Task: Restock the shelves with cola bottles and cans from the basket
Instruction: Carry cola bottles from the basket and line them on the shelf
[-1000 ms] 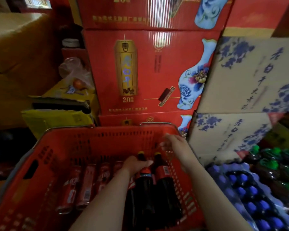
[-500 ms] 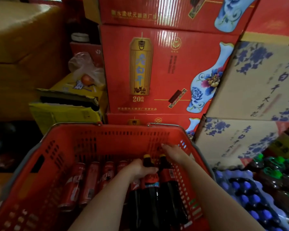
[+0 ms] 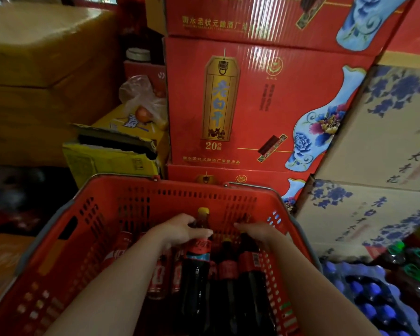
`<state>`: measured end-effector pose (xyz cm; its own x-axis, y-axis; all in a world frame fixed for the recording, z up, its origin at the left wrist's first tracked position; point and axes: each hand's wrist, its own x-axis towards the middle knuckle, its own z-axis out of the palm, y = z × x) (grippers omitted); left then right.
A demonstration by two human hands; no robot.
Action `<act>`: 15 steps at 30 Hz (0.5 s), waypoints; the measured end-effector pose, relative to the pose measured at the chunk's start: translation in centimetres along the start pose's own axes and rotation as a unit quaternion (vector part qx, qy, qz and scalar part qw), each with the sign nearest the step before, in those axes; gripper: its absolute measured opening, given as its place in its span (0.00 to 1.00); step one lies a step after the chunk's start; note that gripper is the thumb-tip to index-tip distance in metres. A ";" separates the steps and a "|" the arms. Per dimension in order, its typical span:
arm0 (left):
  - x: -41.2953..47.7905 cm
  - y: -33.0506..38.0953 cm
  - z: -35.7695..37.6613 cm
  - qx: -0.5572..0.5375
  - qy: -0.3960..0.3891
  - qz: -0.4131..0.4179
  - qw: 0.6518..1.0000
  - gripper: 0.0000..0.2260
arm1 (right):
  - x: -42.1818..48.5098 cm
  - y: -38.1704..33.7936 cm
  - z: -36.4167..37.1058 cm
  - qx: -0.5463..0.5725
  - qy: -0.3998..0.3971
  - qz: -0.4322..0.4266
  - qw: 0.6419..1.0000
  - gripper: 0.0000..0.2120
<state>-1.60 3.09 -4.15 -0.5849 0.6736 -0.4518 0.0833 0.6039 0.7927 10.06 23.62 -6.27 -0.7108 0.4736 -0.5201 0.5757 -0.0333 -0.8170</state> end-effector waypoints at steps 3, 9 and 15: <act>-1.0 -0.2 -0.8 -0.005 -0.007 0.001 1.000 0.20 | 0.4 -0.3 1.1 0.006 -0.014 0.010 1.000 0.17; -2.1 -1.5 -1.2 -0.010 -0.005 -0.010 1.000 0.12 | 5.7 2.4 2.0 -0.071 0.025 -0.004 0.997 0.35; -2.5 -2.2 -1.1 -0.006 -0.012 -0.011 1.000 0.22 | 10.0 6.0 1.1 -0.113 0.048 0.026 0.992 0.68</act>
<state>-1.17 -0.40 -4.26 -0.5672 0.6703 -0.4784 0.0616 0.6138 0.7871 6.00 27.17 -16.62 -0.6414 0.5592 -0.5252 0.6948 0.1330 -0.7068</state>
